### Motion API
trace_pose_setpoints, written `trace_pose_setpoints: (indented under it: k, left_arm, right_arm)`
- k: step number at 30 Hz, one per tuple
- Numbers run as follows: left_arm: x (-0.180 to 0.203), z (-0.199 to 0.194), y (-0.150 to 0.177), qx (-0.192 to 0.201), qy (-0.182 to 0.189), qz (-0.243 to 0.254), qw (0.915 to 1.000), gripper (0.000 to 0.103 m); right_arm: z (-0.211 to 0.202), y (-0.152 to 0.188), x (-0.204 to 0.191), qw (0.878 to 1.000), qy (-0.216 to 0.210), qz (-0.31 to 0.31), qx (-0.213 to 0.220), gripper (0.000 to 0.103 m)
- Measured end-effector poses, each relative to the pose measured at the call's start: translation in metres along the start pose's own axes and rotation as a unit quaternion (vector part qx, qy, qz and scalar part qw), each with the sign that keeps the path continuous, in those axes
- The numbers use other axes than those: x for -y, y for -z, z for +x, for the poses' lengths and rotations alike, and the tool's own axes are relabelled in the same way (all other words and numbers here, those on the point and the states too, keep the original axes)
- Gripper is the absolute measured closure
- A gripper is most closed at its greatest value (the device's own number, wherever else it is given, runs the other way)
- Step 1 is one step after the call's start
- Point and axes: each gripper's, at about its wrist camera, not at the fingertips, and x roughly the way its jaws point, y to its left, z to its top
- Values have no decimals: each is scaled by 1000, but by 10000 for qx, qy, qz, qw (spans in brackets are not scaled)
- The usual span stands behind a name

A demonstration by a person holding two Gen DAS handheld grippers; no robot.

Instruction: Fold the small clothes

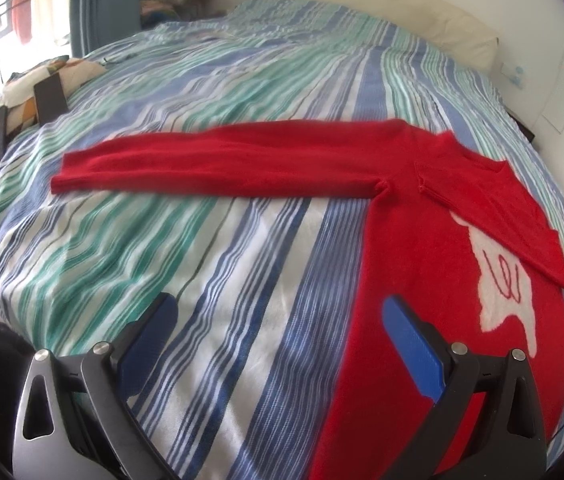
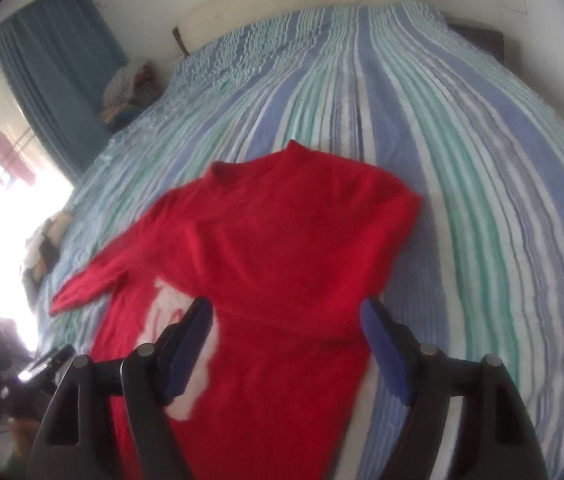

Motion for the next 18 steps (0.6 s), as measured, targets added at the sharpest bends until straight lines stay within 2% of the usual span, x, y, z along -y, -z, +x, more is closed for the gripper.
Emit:
trace_pose_setpoints:
  k: [3, 6, 9, 12, 15, 18]
  left_arm:
    - [3, 1, 2, -36, -38, 74, 10000, 1]
    - [6, 1, 5, -59, -44, 133, 9999, 1]
    - [10, 2, 6, -78, -69, 226, 9997, 1]
    - [12, 1, 8, -86, -54, 279, 9996, 1]
    - [11, -1, 9, -52, -70, 321, 9994, 1]
    - [9, -3, 8, -36, -58, 301, 9995, 1]
  right_arm:
    - [-10, 48, 38, 9979, 645, -36, -91, 27]
    - [-24, 84, 71, 9945, 960, 409, -3, 27]
    - [-44, 105, 92, 9886, 1212, 845, 307, 27]
    - [-53, 117, 94, 9814, 1573, 961, 529, 22]
    - [-42, 127, 92, 9795, 1651, 1077, 424, 21]
    - [-34, 133, 85, 9788, 1787, 896, 450, 10]
